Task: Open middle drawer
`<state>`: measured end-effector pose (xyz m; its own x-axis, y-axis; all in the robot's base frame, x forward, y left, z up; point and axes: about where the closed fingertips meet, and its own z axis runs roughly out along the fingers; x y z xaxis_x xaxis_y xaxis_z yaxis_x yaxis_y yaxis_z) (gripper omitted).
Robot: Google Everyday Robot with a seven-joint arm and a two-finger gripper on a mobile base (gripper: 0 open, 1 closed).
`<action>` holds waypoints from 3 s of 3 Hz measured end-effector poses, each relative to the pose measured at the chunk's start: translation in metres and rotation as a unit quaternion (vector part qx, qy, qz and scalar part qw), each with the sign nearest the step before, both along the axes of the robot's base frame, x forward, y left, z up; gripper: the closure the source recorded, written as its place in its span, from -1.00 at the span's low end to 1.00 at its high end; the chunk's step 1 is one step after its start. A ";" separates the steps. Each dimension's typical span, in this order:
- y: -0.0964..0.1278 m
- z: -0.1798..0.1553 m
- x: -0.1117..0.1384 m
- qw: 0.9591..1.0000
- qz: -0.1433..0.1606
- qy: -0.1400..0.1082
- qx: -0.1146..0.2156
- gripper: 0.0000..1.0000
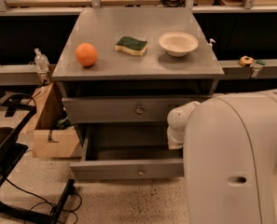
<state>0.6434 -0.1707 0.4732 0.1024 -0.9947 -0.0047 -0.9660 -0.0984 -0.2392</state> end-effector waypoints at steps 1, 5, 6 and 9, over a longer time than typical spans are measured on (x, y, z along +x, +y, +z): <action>-0.001 -0.027 -0.005 1.000 -0.008 0.014 0.019 1.00; -0.001 -0.080 -0.053 0.995 -0.026 0.085 0.041 1.00; -0.001 -0.080 -0.053 0.995 -0.026 0.085 0.041 1.00; 0.005 -0.058 -0.115 0.987 -0.013 0.153 0.046 1.00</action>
Offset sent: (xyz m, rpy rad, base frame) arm -0.0125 0.0049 -0.0973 0.1391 0.0900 -0.0380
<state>0.5281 -0.1654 0.4157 0.0560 -0.9909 -0.1224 -0.9963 -0.0635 0.0580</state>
